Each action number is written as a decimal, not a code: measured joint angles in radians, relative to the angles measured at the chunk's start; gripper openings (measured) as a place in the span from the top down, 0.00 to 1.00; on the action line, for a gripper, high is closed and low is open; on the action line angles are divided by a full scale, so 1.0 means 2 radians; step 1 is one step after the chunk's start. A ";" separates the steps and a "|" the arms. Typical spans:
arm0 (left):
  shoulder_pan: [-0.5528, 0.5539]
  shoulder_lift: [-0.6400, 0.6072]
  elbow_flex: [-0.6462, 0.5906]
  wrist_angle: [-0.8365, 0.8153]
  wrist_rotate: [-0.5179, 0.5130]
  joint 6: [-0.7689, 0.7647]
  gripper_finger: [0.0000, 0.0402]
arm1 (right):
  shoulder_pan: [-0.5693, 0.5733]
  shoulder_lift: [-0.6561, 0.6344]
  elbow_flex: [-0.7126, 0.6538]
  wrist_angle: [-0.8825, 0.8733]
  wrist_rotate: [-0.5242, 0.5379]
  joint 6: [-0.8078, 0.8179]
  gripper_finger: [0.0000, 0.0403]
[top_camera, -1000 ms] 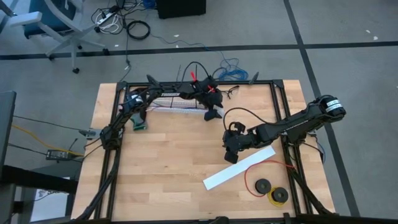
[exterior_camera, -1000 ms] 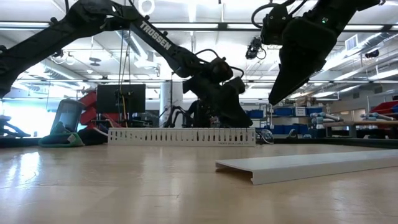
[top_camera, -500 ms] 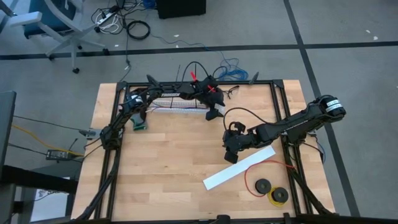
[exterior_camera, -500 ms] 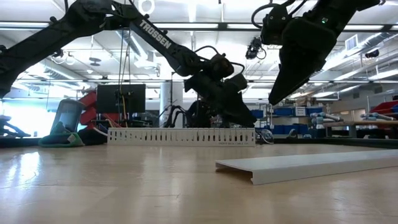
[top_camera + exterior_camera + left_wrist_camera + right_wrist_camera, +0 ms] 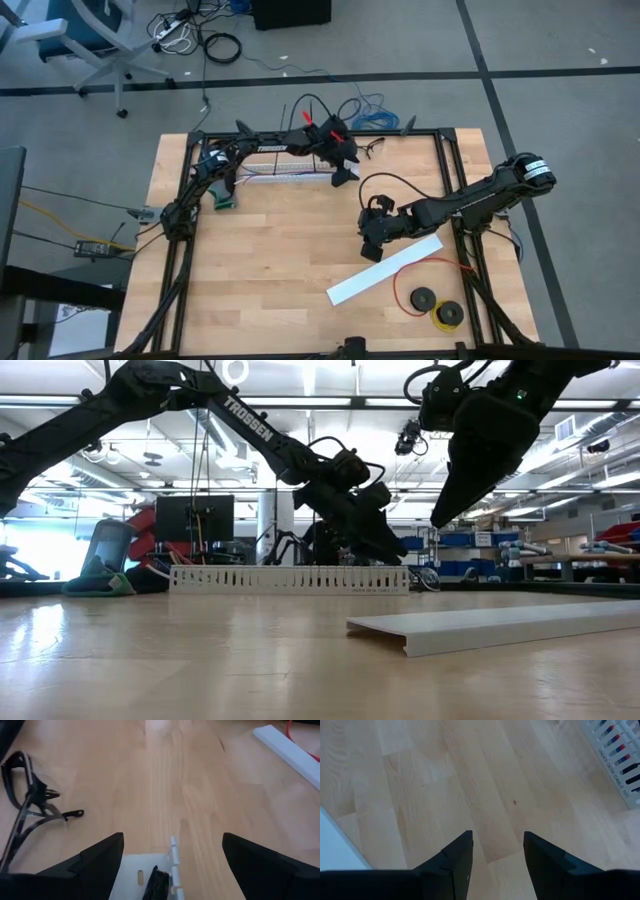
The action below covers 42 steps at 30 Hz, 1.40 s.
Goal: Ziptie cables
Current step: Move the white cable duct to the middle left of the table
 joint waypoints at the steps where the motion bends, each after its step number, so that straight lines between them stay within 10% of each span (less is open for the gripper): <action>1: 0.000 0.000 0.000 0.002 0.000 0.000 0.13 | 0.000 0.000 0.000 0.000 0.000 0.000 0.60; 28: 0.000 -0.005 0.000 -0.108 -0.138 0.043 0.13 | -0.002 0.000 0.000 0.000 0.013 -0.006 0.60; 42: -0.005 -0.005 0.000 -0.043 -0.115 0.028 0.18 | -0.013 0.000 0.000 0.004 0.014 -0.007 0.60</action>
